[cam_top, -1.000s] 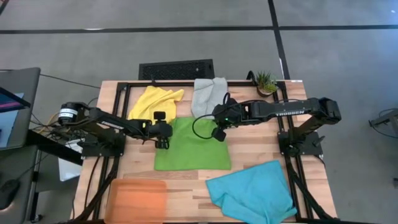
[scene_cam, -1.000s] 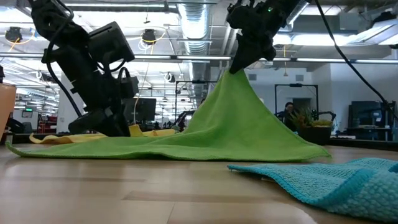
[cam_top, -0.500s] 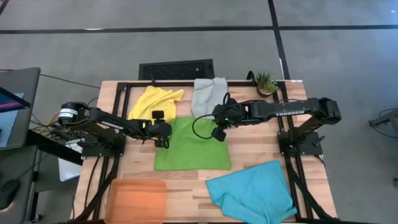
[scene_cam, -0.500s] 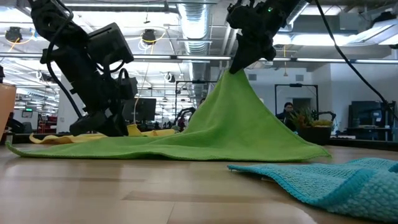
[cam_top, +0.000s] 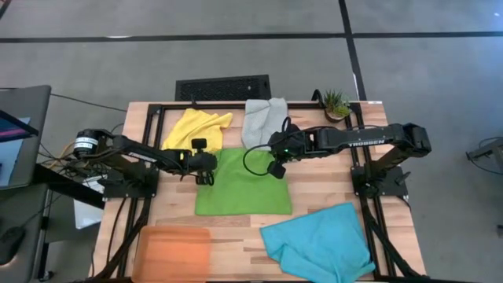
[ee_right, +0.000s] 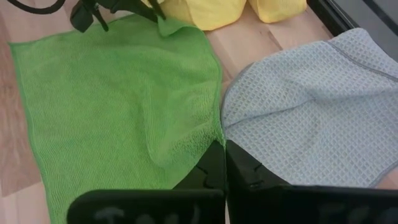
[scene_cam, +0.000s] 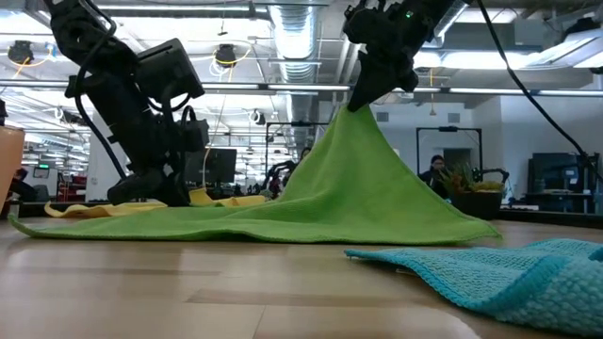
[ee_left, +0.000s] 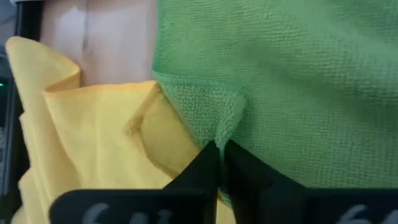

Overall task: Fold microfiber towels
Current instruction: Fold the green towel

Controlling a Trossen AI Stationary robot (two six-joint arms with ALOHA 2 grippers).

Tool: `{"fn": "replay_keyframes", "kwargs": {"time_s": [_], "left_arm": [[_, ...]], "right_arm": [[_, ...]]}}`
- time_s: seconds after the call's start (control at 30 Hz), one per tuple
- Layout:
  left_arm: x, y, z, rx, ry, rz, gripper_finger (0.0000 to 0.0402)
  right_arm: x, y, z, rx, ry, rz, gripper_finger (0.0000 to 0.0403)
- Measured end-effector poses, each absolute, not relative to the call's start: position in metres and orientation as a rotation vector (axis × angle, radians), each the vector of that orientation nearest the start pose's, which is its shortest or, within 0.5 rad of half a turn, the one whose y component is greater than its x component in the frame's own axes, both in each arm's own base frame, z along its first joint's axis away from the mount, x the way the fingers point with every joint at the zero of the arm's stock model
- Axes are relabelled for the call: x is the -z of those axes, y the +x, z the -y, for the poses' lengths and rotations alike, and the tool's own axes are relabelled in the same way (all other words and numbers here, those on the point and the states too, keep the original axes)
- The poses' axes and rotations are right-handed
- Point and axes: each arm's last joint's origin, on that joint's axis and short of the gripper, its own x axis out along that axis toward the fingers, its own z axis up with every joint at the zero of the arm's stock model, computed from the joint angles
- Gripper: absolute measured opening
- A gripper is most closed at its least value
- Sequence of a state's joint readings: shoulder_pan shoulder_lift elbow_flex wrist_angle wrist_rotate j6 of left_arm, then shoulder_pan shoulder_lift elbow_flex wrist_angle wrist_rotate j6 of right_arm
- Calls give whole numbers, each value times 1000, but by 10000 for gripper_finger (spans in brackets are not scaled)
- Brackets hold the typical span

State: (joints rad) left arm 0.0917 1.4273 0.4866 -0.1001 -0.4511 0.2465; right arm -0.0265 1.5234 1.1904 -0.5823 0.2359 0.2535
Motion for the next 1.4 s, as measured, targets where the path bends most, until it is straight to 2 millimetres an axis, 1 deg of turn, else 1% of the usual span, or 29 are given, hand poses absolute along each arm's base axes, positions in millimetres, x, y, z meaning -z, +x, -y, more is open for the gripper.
{"fn": "replay_keyframes", "kwargs": {"time_s": [0.17,0.23,0.37,0.5,0.7,0.87,1.03,1.2,1.4], "left_arm": [[-122,221,-32,-387,362,-1083,2],[-125,223,-30,-392,344,-1073,2],[-135,231,-25,-381,329,-1070,1],[-147,238,-20,-372,276,-1084,1],[-166,249,-9,-363,252,-1083,0],[-181,256,3,-349,240,-1071,0],[-193,255,21,-337,258,-1098,0],[-196,248,40,-312,257,-1145,0],[-195,240,66,-239,286,-1145,0]], "right_arm": [[-268,317,15,358,138,-875,12],[-268,317,15,357,137,-875,10],[-268,315,15,362,134,-886,8],[-267,311,16,406,103,-918,9],[-264,307,10,396,82,-972,9],[-262,303,-4,362,49,-1013,10],[-261,300,-21,332,1,-1036,10],[-259,294,-36,290,-36,-1081,10],[-258,288,-56,230,-83,-1111,10]]}}
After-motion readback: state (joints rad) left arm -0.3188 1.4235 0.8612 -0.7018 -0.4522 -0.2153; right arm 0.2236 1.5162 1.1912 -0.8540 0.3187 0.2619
